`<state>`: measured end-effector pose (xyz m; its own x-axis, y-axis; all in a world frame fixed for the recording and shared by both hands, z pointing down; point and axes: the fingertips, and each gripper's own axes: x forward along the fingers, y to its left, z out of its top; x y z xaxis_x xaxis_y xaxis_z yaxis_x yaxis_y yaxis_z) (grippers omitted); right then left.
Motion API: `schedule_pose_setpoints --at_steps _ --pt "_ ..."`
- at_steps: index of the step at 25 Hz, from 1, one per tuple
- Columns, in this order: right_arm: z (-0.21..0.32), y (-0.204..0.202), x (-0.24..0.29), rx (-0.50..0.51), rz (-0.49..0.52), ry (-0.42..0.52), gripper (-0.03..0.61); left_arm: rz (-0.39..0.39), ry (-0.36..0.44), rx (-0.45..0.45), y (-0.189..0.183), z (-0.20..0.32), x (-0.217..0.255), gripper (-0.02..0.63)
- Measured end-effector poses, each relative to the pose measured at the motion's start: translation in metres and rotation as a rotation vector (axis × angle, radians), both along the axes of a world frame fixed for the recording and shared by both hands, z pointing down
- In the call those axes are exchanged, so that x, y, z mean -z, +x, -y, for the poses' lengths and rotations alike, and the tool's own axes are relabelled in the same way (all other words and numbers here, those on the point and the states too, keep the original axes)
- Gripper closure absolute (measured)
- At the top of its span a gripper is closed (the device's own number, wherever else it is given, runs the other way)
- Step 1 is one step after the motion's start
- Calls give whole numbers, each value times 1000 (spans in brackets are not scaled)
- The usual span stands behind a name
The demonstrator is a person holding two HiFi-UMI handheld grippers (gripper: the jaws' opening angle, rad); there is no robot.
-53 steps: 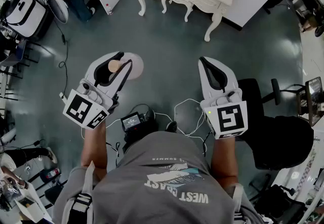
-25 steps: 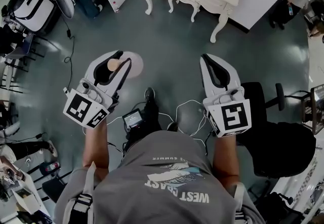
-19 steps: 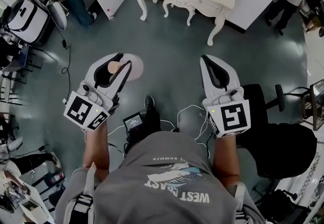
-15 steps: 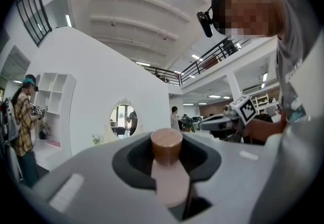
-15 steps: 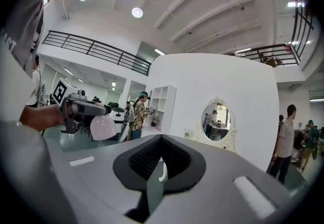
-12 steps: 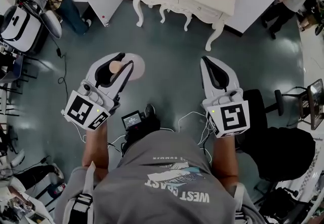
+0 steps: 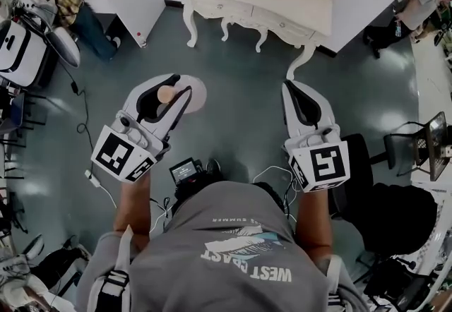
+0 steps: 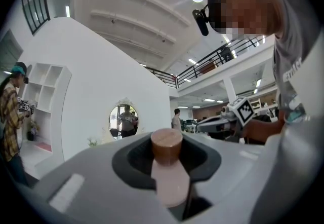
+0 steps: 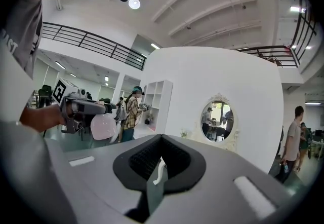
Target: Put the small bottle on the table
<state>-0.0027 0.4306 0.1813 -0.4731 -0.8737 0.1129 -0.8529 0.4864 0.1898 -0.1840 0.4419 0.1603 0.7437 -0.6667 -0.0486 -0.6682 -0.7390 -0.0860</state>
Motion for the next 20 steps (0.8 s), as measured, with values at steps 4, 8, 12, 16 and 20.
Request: schedule_pose_setpoints --at_steps 4,8,12,16,20 --pt "16 -8 -4 5 -6 -1 577 -2 5 -1 -7 16 -5 502" --pt "65 -19 0 28 -18 -17 577 -6 -21 13 -18 64 -3 502" --pt "112 -5 -4 52 -2 -19 577 7 -40 37 -7 100 -10 502" --pt "176 8 -15 98 44 -32 577 32 -52 95 4 145 -19 502" --pt "240 20 -20 164 48 -43 577 28 -63 155 21 198 -20 502"
